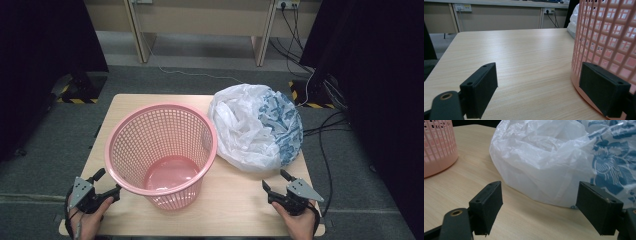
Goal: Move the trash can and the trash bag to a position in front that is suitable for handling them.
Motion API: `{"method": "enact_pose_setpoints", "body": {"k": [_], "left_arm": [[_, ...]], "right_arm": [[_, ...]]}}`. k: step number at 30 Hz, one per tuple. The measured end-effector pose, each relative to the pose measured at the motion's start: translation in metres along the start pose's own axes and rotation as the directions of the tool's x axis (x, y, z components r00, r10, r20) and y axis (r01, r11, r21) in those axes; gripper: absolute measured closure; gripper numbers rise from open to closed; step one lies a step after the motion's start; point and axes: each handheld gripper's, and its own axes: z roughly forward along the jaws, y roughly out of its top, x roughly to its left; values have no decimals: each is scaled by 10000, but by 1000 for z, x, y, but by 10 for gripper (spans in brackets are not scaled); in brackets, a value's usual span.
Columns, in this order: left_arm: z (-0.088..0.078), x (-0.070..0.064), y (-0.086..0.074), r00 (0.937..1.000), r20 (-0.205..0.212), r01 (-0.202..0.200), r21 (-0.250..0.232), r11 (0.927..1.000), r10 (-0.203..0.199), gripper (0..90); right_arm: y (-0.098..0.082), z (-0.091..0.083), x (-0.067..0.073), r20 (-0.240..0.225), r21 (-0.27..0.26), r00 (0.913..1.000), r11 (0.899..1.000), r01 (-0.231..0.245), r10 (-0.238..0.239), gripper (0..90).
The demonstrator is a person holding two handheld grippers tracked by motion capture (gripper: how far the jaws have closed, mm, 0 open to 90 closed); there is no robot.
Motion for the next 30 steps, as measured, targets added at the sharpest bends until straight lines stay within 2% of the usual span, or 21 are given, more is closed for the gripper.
{"method": "enact_pose_setpoints", "body": {"k": [6, 13, 17, 19, 21, 24, 26, 27, 28, 29, 30], "left_arm": [[0, 0, 0, 10000, 12, 5, 8, 10000, -5, 146], [-1, 0, 0, 10000, 6, 78, -25, 10000, -78, 146], [0, 1, 0, 10000, 12, 76, -11, 10000, -76, 146], [0, 1, 0, 10000, 14, 74, -12, 10000, -74, 147], [0, 1, 0, 10000, 26, 68, -11, 10000, -68, 147], [0, 1, 0, 10000, 32, 71, -15, 10000, -71, 148], [0, 1, 0, 10000, 35, 74, -17, 10000, -74, 149], [0, 1, 0, 10000, 35, 74, -17, 10000, -74, 149], [0, 1, 0, 10000, 33, 79, -17, 10000, -79, 149], [0, 1, 0, 9999, 32, 96, -19, 10000, -96, 149], [0, 1, 0, 9999, 16, 144, -20, 9999, -144, 149]], "right_arm": [[20, 12, 6, 56, -65, 9994, 9994, 343, -343, 231], [44, 41, 11, -146, 256, 9971, 9969, 746, -742, 221], [55, 58, 14, -388, 710, 9930, 9909, 1144, -1118, 214], [59, 65, 15, -411, 1021, 9896, 9847, 1413, -1378, 213], [61, 75, 15, -502, 1546, 9861, 9742, 1643, -1583, 220], [61, 87, 13, -371, 2320, 9812, 9534, 1927, -1893, 317], [60, 93, 12, -430, 2800, 9784, 9377, 2059, -2020, 454], [60, 93, 12, -430, 2800, 9784, 9377, 2059, -2020, 454], [60, 95, 12, -475, 3060, 9786, 9297, 2051, -2003, 533], [60, 96, 11, -485, 3383, 9818, 9218, 1892, -1837, 680], [60, 95, 11, -495, 3475, 9830, 9196, 1831, -1770, 727]]}}
